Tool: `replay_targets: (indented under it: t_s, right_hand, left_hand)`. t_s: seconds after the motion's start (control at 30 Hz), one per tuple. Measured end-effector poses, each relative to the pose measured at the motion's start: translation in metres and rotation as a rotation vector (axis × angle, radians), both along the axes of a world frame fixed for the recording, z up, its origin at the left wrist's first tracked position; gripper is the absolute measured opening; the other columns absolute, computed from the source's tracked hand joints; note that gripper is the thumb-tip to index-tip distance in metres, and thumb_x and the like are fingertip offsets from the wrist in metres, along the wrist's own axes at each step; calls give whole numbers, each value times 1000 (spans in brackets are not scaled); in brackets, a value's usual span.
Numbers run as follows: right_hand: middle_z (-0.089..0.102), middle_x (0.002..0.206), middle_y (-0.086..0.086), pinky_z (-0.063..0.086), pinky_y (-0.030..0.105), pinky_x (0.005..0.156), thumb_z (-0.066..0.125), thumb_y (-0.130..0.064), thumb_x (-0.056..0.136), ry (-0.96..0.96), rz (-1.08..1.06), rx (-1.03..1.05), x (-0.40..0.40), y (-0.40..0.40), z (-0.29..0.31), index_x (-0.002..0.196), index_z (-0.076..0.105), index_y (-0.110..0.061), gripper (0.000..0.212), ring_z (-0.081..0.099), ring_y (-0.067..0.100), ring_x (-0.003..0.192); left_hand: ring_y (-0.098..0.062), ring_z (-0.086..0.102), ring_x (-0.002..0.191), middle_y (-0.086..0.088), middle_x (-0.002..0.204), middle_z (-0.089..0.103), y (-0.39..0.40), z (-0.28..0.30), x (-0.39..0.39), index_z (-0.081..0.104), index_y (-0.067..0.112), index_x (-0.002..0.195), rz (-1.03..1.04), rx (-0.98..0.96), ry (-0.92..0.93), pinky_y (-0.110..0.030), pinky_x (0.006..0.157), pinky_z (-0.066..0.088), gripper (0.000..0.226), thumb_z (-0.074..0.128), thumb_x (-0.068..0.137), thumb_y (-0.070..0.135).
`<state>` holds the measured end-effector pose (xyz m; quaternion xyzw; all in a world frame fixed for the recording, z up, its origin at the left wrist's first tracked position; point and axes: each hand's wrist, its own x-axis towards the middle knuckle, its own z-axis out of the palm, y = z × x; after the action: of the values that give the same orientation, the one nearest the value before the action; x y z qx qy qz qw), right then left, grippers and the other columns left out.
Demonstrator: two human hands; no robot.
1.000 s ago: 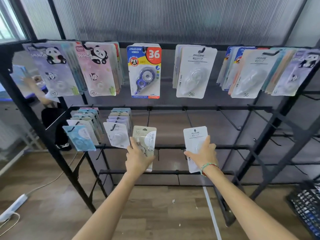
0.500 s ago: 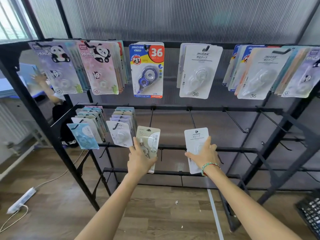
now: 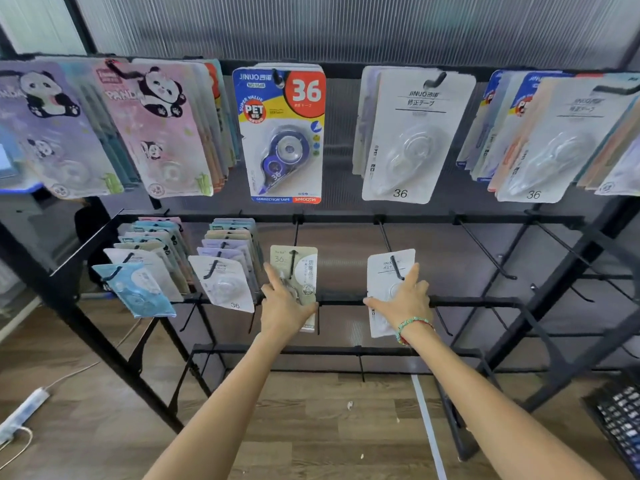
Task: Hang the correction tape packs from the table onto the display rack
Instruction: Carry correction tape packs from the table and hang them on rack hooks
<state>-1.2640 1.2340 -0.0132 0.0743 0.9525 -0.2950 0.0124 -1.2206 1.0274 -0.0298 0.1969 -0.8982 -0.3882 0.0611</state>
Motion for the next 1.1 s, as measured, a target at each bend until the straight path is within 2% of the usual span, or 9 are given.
replay_targets:
  t_s: [0.1,0.2,0.4,0.47,0.57,0.73,0.9,1.0,1.1]
  right_hand:
    - [29,133,14,45,37,84,75,-53,72,-13,-11,-26,-26,-8,-1,150,-8,-15,120,42,31,119]
    - [35,127,14,47,42,84,80,-48,67,29,-57,-86,-58,-18,0,148,3,-17,116,46,32,116]
    - [38,133,17,47,45,87,80,-49,66,45,-84,-69,-99,-32,0,150,5,-14,118,47,35,119]
    - [39,134,15,47,46,89,80,-50,67,46,-88,-73,-107,-35,-1,151,2,-14,120,47,35,120]
    - [43,132,13,50,47,88,83,-49,62,91,-114,-125,-114,-37,-5,149,9,-16,119,49,34,118]
    - [41,132,17,48,49,90,86,-37,62,151,-146,-241,-116,-43,-10,150,9,-13,119,46,37,119]
    - [40,133,18,46,48,93,86,-39,62,192,-163,-280,-107,-44,-16,151,3,-11,125,43,36,122]
    - [31,143,22,35,48,105,84,-43,64,137,-151,-277,-100,-41,-14,151,-3,-7,128,33,37,132]
    - [23,149,21,29,45,109,79,-46,71,111,-99,-237,-84,-37,-12,151,-8,-8,123,26,35,137]
  left_hand:
    - [-42,43,126,-24,147,25,-8,-1,-31,-21,12,150,-25,12,-3,-46,103,37,126,78,77,37]
    - [-44,41,129,-27,147,25,-17,-4,-62,-20,10,150,-38,15,1,-47,104,37,125,78,76,36]
    - [-44,45,123,-29,135,39,-22,-5,-105,-9,5,151,-10,9,22,-48,100,41,119,78,75,34]
    - [-44,47,122,-27,137,38,-23,-6,-115,-11,7,151,-10,31,12,-48,99,42,119,77,75,34]
    - [-42,52,116,-23,137,38,-22,-9,-124,-13,7,150,5,45,30,-44,93,45,120,76,76,35]
    - [-39,52,118,-21,136,39,-20,-13,-125,-13,13,151,49,110,113,-45,94,46,122,80,74,28]
    - [-38,44,128,-21,140,36,-21,-13,-120,-15,16,152,70,132,127,-50,103,42,134,88,65,24]
    - [-36,28,140,-21,151,23,-24,-10,-115,-22,16,150,39,120,111,-50,113,31,144,90,61,31]
    - [-39,17,144,-25,156,10,-20,-5,-102,-24,15,149,18,80,88,-53,114,26,139,87,67,33]
